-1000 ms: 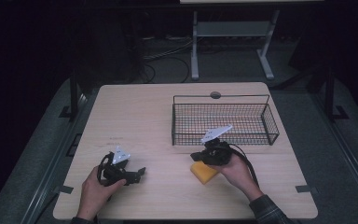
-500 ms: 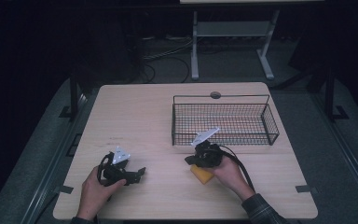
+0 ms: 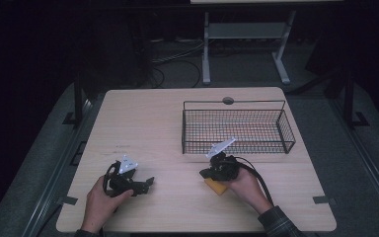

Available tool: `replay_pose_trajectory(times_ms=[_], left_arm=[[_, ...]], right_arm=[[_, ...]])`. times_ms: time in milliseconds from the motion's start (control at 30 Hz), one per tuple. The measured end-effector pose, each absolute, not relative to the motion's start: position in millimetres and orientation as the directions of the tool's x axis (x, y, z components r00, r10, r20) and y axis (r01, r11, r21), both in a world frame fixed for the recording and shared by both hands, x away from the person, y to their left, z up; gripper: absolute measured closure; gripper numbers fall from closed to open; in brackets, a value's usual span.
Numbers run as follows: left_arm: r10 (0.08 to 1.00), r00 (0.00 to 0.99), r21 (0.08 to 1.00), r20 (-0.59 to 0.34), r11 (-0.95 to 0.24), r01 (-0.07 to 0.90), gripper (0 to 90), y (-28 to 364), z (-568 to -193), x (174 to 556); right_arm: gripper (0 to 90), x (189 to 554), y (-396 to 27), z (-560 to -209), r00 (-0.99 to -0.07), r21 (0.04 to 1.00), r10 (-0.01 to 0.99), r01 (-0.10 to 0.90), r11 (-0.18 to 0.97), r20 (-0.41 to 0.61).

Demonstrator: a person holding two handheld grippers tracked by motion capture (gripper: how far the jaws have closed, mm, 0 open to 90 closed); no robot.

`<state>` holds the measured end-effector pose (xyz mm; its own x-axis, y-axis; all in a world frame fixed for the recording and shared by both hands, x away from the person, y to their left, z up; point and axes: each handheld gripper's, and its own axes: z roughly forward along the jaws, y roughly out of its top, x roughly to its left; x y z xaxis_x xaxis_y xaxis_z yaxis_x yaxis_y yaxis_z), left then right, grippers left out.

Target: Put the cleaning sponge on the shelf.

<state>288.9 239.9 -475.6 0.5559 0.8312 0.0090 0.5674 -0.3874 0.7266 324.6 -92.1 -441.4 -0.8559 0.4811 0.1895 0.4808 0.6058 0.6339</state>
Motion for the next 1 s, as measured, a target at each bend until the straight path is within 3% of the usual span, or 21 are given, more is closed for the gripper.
replay_pose_trajectory(times_ms=[1000], left_arm=[[0.83, 0.558, 0.726, 0.011, -0.39, 0.566, 13.1, 240, -476, 289]], right_arm=[[89.7, 287, -173, -443, -0.787, 0.602, 0.579, 0.573, 0.557, 0.213]])
